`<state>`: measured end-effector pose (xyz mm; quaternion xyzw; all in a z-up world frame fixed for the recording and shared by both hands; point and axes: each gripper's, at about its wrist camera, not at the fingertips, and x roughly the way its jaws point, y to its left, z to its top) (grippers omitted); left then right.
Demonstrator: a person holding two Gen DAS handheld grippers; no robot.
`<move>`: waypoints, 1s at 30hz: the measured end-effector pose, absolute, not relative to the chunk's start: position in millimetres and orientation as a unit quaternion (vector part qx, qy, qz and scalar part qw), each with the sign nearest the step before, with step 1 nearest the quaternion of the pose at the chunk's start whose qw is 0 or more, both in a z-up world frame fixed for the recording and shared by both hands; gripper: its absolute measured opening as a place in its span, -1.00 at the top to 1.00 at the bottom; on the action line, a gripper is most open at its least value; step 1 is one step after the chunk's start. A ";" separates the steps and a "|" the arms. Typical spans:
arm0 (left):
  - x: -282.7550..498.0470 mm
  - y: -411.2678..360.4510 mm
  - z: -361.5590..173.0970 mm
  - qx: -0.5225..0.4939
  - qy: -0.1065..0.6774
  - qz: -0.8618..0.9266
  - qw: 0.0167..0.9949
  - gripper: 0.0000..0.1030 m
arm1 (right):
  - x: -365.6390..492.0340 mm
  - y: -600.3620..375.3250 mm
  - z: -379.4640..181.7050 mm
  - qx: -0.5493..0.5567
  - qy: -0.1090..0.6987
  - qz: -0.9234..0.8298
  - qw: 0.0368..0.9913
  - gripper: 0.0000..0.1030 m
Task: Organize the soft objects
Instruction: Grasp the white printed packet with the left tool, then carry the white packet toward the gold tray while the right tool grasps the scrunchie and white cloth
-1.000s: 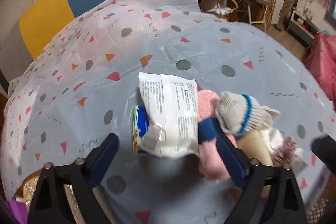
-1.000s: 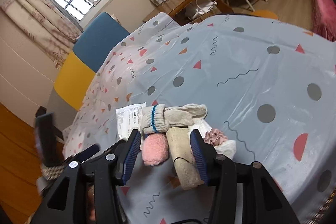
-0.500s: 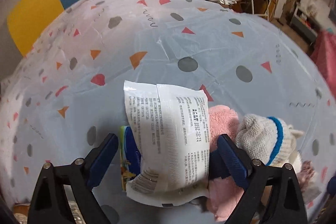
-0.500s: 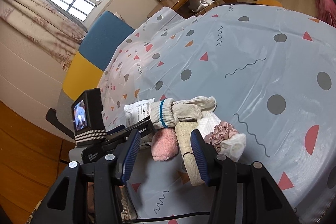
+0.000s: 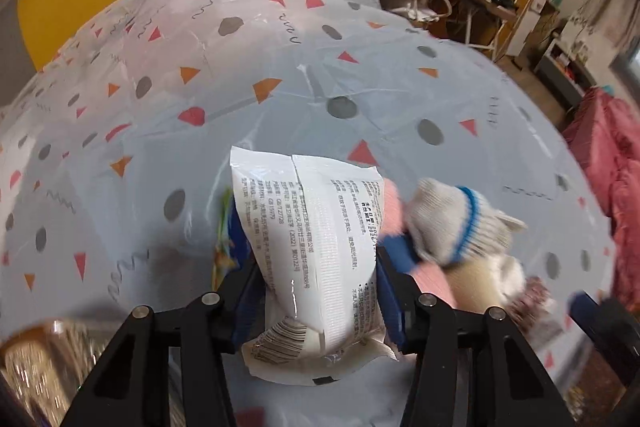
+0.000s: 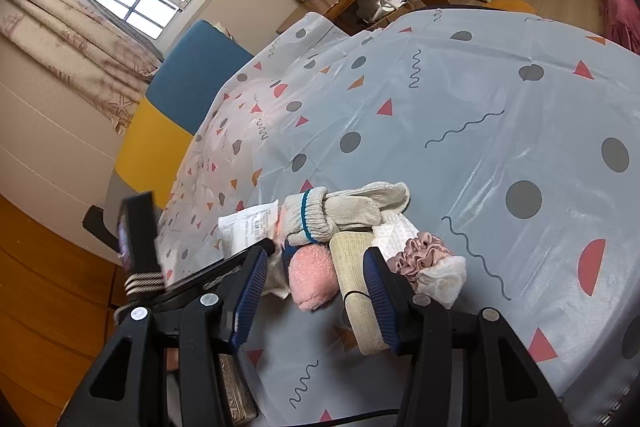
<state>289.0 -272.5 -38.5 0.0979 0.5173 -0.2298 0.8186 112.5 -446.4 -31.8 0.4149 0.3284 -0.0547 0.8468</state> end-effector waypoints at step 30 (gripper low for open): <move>170.4 -262.4 -72.6 0.145 0.516 -0.261 0.803 -0.03 | 95.7 -478.4 -48.0 0.488 0.305 -0.122 0.809 0.02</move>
